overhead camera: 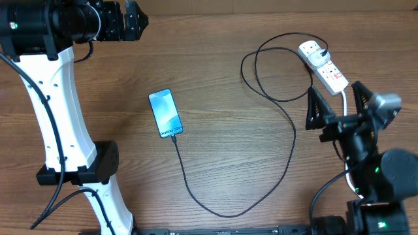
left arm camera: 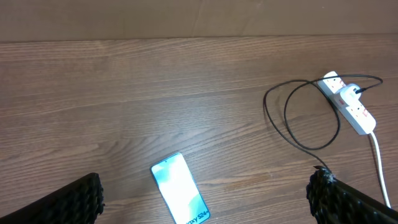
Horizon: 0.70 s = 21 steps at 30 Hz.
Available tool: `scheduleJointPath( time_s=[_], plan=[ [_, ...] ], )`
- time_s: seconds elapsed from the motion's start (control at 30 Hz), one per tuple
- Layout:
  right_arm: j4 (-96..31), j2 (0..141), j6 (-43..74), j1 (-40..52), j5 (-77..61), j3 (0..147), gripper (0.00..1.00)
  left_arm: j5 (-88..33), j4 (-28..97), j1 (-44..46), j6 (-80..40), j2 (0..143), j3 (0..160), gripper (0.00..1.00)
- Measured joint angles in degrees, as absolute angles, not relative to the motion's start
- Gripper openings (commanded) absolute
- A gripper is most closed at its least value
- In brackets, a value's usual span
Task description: Plug charger to phone and switch on socket
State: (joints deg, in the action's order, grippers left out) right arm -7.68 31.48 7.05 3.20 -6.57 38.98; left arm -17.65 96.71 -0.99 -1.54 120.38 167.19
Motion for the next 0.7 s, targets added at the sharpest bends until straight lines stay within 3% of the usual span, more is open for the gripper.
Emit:
scheduleJointPath(
  time_s=[0.7],
  plan=[
    [13.0, 6.6, 7.0, 3.2, -1.0, 5.1, 1.0, -17.6, 96.7, -1.0, -1.5, 120.4, 167.2, 1.0]
  ],
)
